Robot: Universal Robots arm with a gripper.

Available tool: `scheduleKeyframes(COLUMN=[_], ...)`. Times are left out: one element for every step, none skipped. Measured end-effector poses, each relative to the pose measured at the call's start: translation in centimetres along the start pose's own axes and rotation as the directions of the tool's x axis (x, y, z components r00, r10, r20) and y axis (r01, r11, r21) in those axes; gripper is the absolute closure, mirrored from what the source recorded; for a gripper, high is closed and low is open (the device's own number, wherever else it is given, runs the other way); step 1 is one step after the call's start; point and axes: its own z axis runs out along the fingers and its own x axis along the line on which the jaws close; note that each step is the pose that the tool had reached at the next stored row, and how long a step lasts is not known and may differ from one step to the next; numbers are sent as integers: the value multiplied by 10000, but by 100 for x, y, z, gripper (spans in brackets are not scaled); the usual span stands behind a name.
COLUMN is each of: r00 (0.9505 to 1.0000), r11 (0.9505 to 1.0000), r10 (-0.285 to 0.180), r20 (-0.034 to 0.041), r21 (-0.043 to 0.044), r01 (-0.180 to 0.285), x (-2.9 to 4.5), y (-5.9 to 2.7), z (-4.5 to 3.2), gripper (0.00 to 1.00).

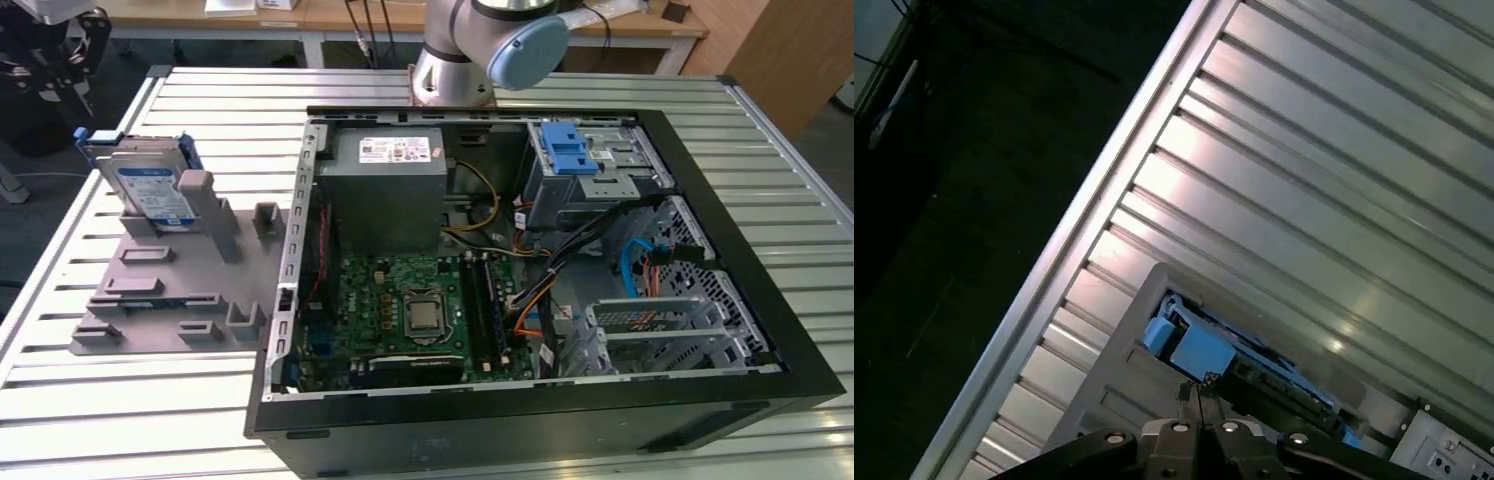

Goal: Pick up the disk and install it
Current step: 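Pick up the disk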

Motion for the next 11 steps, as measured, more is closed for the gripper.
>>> scheduleKeyframes(r00=[9999, 9994, 9988, 9978, 9967, 9953, 9935, 9915, 9890, 9861, 9830], r11=[9999, 9994, 9988, 9978, 9967, 9953, 9935, 9915, 9890, 9861, 9830], r10=[-167, -335, -498, -663, -812, -969, -1135, -1304, -1481, -1659, -1835], r20=[-2, -2, -2, -2, -3, -4, -8, -12, -15, -19, -23], r21=[2, 2, 3, 3, 2, 2, 1, 0, -1, -2, -2], r01=[167, 335, 498, 663, 812, 969, 1135, 1304, 1481, 1659, 1835], x=[0, 0, 0, 0, 0, 0, 0, 0, 0, 0, 0], y=[0, 0, 0, 0, 0, 0, 0, 0, 0, 0, 0], z=[1, 2, 2, 3, 4, 5, 6, 7, 8, 9, 11], gripper=[89, 89, 89, 89, 89, 89, 89, 89, 89, 89, 89])
